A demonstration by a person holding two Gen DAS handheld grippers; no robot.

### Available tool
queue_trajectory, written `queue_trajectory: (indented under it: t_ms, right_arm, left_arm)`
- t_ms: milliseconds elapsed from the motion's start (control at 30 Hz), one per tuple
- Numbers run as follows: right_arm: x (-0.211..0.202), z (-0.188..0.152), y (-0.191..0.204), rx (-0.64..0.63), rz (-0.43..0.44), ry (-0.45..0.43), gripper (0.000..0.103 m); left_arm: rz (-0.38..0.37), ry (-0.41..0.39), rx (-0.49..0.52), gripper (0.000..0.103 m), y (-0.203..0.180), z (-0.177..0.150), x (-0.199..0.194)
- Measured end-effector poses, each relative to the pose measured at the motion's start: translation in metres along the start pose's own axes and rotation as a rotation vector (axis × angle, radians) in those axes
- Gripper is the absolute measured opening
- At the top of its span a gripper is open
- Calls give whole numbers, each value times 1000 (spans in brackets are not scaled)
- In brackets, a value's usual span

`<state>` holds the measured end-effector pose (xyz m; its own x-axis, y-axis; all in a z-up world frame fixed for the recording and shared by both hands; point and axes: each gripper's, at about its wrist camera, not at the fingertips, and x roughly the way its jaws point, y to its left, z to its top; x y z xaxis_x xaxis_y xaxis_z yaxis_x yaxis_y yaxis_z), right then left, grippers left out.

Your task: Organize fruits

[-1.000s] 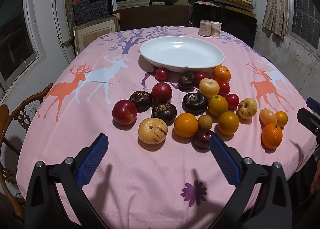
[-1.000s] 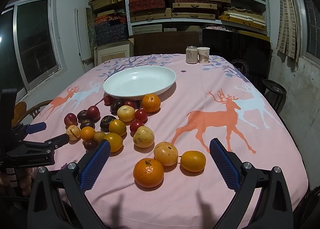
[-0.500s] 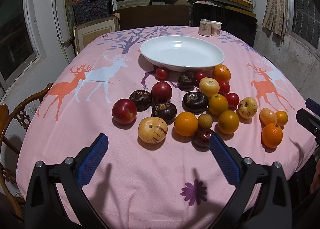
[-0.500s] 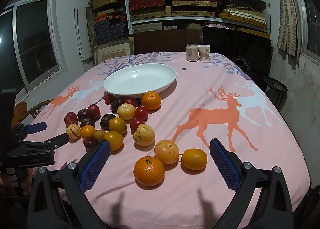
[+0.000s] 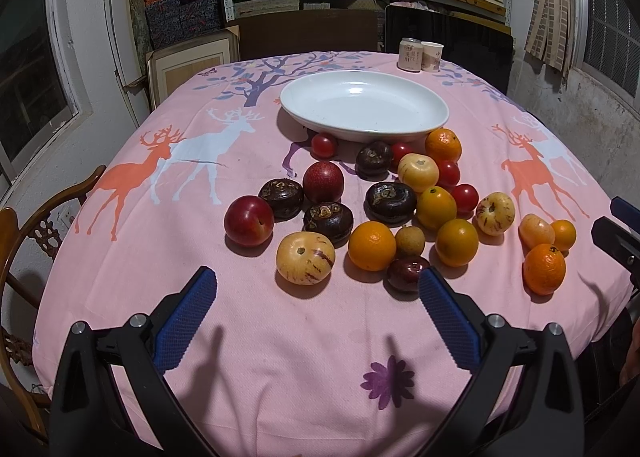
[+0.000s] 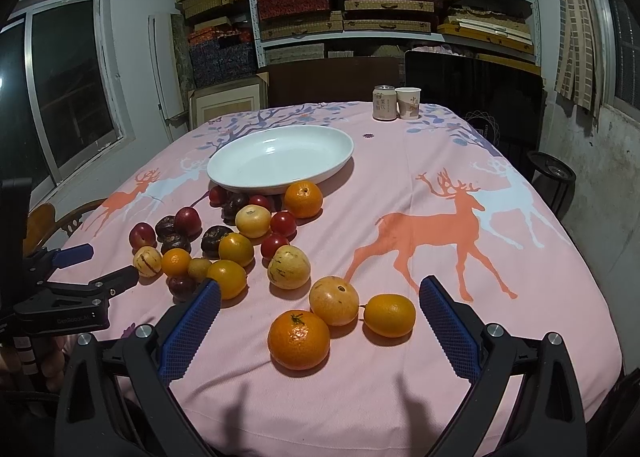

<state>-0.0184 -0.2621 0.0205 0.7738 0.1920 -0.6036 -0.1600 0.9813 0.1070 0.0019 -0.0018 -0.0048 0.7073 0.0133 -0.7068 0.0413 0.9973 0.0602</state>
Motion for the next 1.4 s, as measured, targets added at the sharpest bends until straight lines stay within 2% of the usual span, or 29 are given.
queue_trajectory:
  t_ms: [533, 567, 600, 933, 1133, 1233, 1400]
  right_arm:
    - [0, 0, 0, 2, 1, 2, 99]
    - [-1, 0, -1, 14, -13, -27, 99]
    - [0, 0, 0, 2, 1, 1, 99]
    - [1, 0, 0, 4, 2, 6, 99]
    - [1, -1, -6, 26, -2, 27, 99]
    - [2, -1, -11, 38, -5, 37, 99]
    - [4, -1, -18, 49, 0, 41, 99]
  left_arm:
    - [-1, 1, -1, 99, 1, 1, 0]
    - [-1, 1, 0, 99, 1, 1, 0]
    - [0, 1, 0, 99, 0, 0, 0]
    - [-3, 2, -1, 99, 2, -2, -2]
    - [-84, 53, 67, 99, -3, -13, 9]
    - [-128, 78, 64, 99, -1, -15, 18]
    - [-84, 74, 3, 99, 23, -7, 30]
